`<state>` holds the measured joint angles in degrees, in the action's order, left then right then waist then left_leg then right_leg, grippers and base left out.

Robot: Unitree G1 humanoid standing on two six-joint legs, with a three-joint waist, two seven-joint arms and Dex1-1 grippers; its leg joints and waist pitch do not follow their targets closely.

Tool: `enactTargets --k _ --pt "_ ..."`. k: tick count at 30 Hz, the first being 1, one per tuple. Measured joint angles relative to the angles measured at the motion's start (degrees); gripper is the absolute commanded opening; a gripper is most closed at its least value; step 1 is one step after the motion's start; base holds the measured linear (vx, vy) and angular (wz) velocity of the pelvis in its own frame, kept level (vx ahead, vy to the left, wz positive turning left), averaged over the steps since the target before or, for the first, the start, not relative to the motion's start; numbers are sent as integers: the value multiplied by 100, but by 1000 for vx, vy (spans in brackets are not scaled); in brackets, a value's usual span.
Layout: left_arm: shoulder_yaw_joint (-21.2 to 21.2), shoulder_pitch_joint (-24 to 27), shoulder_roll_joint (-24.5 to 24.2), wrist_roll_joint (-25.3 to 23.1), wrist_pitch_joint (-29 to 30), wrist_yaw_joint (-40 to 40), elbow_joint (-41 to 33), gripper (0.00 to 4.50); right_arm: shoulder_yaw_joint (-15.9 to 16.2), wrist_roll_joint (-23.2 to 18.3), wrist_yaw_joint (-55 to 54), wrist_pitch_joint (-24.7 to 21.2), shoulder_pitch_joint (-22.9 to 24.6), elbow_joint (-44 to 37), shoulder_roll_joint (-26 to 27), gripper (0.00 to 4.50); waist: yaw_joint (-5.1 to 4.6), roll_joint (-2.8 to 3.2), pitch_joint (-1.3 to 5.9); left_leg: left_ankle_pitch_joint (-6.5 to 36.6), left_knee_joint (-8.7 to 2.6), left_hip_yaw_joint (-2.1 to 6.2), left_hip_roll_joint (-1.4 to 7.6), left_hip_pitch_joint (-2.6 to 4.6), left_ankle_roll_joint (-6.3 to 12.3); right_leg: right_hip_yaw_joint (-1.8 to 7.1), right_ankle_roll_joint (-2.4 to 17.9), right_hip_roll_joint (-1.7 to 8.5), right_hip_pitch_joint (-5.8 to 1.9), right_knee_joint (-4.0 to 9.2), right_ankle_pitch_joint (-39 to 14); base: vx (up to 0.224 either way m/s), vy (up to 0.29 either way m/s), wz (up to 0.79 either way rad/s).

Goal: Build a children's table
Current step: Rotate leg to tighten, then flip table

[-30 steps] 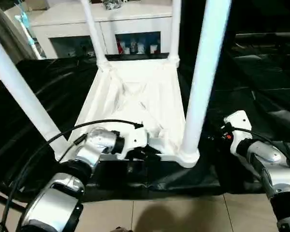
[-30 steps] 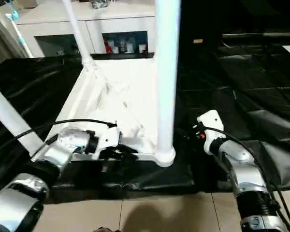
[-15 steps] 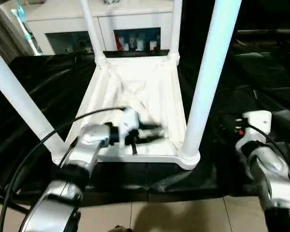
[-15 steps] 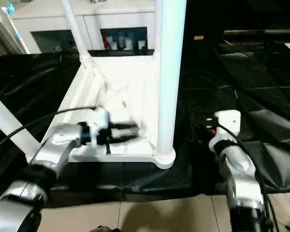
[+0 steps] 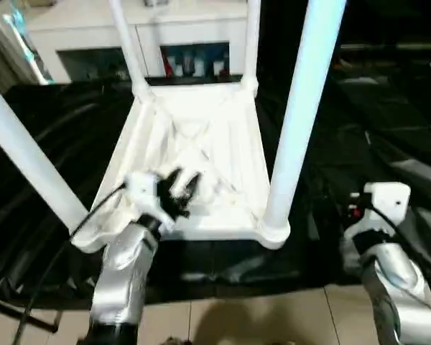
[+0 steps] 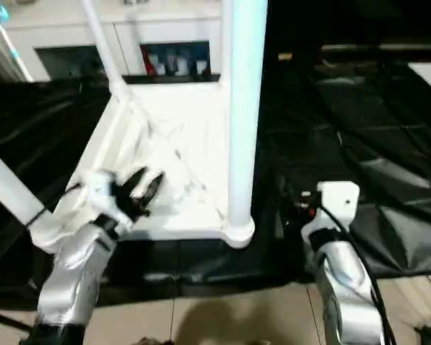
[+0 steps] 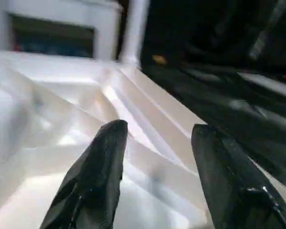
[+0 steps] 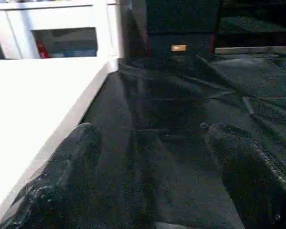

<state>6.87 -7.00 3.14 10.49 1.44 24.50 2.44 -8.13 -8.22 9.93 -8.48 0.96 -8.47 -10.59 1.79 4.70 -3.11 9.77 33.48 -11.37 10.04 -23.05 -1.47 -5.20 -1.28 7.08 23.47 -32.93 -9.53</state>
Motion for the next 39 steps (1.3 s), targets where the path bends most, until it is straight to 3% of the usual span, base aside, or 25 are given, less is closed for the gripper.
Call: enactTargets --k 4,9,12,17,20,23,29,32,35,39 --pt "86 339 39 10 -77 -176 -324 249 167 3 316 -118 173 -65 -221 387 -43 -37 -31 0 -14 11 1 0 -1 1 -14 -11 7 3 -8 0 0 0" --pt "32 1118 61 -202 -10 -672 -949 249 733 -17 819 -649 421 -285 -410 387 -121 -140 -95 0 -41 28 4 -11 -2 14 -15 -36 10 34 -9 0 0 0" --pt "13 1413 47 -459 93 -858 -1285 249 889 -12 892 -728 464 -289 -422 387 -132 -209 -139 -1 -48 29 4 -11 -3 42 -15 -54 8 44 -9 0 0 0" --pt "-106 1806 2 -588 52 -858 -1400 249 1029 162 809 -729 400 -282 -361 387 -134 -236 -143 -1 -60 11 -7 -6 -3 145 -15 -97 4 76 -8 0 0 0" --pt "-210 1867 -37 -644 -40 -891 -1387 249 1090 171 844 -712 400 -276 -335 387 -133 -266 -135 -1 -60 10 -5 -2 -3 148 -14 -102 4 76 -7 0 0 0" --pt "-302 2012 -56 -625 -62 -856 -1445 249 1104 123 936 -674 478 -308 -335 387 -131 -253 -130 -1 -60 10 -2 3 -4 151 -14 -109 3 76 -6 0 0 0" --pt "-435 2368 -183 -397 -194 -457 -1579 249 1087 -181 1269 -654 636 -441 -450 387 -43 -251 -127 4 -64 13 16 9 -12 161 -12 -140 0 76 -4 0 0 0" --pt "-634 2976 -693 -108 -997 379 -1589 249 1084 -503 2074 -721 721 -627 -1109 387 22 -252 -124 12 -64 14 23 17 -23 178 -13 -158 -7 77 -5 0 0 0" --pt "-449 3150 -1026 -7 -1355 761 -1516 249 1066 -598 2619 -743 756 -657 -1386 387 87 -262 -124 13 -66 14 44 23 -25 187 -13 -181 -11 75 -5 0 0 0" --pt "392 3095 -1400 411 -1141 902 -1475 249 961 -732 3056 -602 730 -608 -1709 387 140 -267 -128 14 -84 5 41 87 -28 196 -15 -182 -51 70 -7 0 0 0"
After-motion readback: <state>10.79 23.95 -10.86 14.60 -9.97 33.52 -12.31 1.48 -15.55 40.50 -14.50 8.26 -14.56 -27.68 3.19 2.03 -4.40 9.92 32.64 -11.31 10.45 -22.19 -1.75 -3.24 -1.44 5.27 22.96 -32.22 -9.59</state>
